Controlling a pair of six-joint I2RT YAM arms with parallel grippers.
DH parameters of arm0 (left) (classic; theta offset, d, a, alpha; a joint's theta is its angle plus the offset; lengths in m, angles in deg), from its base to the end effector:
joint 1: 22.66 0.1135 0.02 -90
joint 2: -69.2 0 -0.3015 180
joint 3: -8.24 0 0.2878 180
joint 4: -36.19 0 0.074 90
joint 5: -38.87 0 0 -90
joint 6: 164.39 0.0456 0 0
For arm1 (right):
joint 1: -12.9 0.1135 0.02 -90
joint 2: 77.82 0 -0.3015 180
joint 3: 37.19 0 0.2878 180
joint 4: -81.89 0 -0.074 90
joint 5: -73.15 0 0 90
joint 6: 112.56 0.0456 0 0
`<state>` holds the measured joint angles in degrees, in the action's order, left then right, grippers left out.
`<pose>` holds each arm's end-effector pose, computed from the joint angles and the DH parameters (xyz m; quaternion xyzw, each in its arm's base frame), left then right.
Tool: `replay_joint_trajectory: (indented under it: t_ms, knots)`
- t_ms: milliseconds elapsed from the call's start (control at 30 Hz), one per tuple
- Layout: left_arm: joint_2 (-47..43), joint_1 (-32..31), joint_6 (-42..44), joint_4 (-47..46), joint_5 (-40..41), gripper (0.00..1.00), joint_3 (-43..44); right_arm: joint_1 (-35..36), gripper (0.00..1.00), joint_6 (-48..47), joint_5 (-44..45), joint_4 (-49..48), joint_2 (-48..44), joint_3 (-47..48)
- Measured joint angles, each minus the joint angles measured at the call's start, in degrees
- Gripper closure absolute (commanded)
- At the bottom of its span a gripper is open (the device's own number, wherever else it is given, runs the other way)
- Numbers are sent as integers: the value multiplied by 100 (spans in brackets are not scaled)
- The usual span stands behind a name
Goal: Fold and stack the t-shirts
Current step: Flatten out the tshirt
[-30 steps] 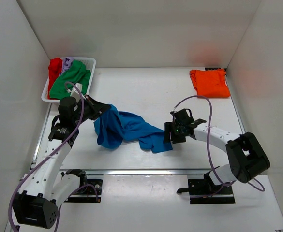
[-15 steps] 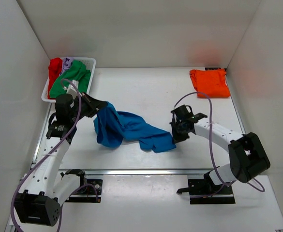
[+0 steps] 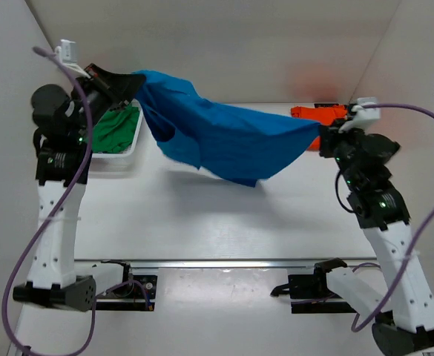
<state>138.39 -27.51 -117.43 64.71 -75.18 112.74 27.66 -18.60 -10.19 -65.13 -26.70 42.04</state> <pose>0.2601 -0.0407 0.5754 -0.0652 0.6647 -0.4232 0.6122 0.1981 0.0467 0.4737 -0.0301 0.7357 0.0676 0.6733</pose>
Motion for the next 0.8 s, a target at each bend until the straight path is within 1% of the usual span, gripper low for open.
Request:
replay_joint_trajectory:
  t_ms: [133,200,233,300,367,433,500,567,633,667,733,800]
  knots:
    - [-660,0,101,59,205,100,70,-564,100,-321,-282,-42,-527,249]
    - [-920,-15,138,120,293,100,42,-999,100,-380,-632,-7,-682,428]
    - [-1005,-22,155,144,326,100,17,-1364,100,-400,-935,28,-732,562]
    - [-1156,-44,170,133,365,100,-129,-1762,100,-420,-1255,61,-739,791]
    - [-1209,-52,166,90,369,100,-354,-1709,100,-450,-1360,52,-671,949]
    - [-1158,-44,146,50,356,100,-660,-1381,99,-555,-1482,48,-463,1132]
    - [-957,-24,116,-42,310,100,-999,-1176,100,-629,-1539,28,-160,1215]
    - [-638,-20,92,-168,249,100,-1360,-1113,100,-702,-1598,-22,249,1207]
    - [-153,4,59,-221,160,100,-1600,-1113,100,-739,-1659,-46,721,1150]
    - [201,24,57,-214,87,100,-1646,-1110,100,-787,-1668,-76,1102,1150]
    - [741,44,72,-245,31,100,-1617,-1097,100,-857,-1668,-90,1534,1158]
    - [1394,68,120,-221,-59,100,-1408,-1106,100,-935,-1670,-22,2124,1305]
